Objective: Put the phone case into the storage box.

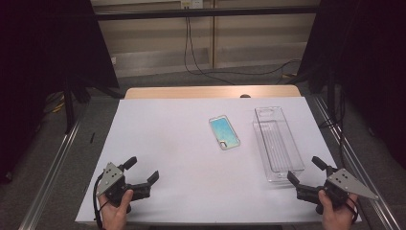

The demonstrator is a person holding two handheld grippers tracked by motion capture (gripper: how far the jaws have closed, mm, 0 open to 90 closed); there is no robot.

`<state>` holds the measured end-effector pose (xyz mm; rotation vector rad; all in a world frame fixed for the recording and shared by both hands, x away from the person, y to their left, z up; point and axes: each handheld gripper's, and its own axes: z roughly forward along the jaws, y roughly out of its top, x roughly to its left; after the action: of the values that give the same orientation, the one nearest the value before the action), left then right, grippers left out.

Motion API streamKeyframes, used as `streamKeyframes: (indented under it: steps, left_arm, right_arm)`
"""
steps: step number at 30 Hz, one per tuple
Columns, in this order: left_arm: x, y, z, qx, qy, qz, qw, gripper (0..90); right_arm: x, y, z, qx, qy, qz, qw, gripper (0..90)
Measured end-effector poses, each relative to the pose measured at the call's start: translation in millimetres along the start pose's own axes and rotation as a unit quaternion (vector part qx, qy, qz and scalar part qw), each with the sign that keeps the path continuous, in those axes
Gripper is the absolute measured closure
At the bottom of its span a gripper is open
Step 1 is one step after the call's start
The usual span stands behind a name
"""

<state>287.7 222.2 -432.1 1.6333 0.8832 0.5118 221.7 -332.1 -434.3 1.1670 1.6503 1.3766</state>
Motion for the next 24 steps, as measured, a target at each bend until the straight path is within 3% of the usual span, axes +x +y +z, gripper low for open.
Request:
streamKeyframes:
  steps: [12, 24]
  left_arm:
    - [-4.8, 3.3, 20.2, -0.004, -0.022, -0.008, 0.9997, 3.4]
    - [-5.0, 7.7, 26.2, -0.022, -0.023, -0.006, 0.9995, 1.5]
  right_arm:
    - [-0.3, -0.2, -0.2, 0.0, 0.002, -0.002, 1.0, 0.8]
    - [-0.5, -0.4, -0.4, 0.001, 0.0, -0.004, 1.0, 0.8]
